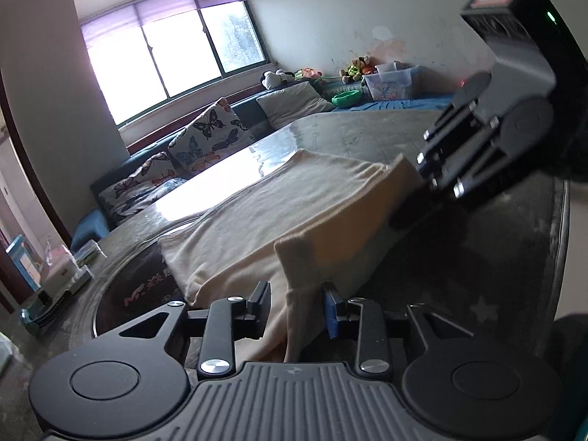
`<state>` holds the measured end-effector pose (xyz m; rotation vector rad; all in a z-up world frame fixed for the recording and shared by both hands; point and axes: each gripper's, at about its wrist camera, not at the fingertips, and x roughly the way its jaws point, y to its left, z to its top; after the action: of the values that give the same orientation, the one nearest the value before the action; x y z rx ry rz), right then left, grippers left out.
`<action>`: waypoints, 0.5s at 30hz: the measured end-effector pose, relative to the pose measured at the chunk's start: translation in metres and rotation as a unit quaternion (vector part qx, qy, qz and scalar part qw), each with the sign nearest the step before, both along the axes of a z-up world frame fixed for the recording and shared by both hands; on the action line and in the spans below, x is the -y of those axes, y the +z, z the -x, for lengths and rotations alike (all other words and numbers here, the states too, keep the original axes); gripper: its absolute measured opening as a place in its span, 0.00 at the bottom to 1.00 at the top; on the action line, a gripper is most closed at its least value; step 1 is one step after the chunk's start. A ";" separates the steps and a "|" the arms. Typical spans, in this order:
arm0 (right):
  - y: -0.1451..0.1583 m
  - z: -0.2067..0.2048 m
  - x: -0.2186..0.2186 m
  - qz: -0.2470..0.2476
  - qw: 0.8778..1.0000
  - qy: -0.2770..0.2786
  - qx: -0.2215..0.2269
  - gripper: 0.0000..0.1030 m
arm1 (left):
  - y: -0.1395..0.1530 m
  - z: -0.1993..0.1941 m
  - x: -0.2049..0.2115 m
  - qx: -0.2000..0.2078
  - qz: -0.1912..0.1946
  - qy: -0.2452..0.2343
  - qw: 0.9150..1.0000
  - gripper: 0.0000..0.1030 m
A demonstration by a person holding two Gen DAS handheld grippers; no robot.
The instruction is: Fold clothes
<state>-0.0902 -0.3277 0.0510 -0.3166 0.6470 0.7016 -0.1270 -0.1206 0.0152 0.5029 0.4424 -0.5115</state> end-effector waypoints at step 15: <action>0.012 0.019 0.008 -0.026 0.999 -0.031 0.032 0.10 | 0.009 0.026 -0.005 0.033 -0.009 -0.002 0.999 0.06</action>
<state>-0.1093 -0.3355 0.0629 -0.2690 0.5738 0.6450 -0.1530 -0.1153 0.0238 0.5373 0.3834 -0.4945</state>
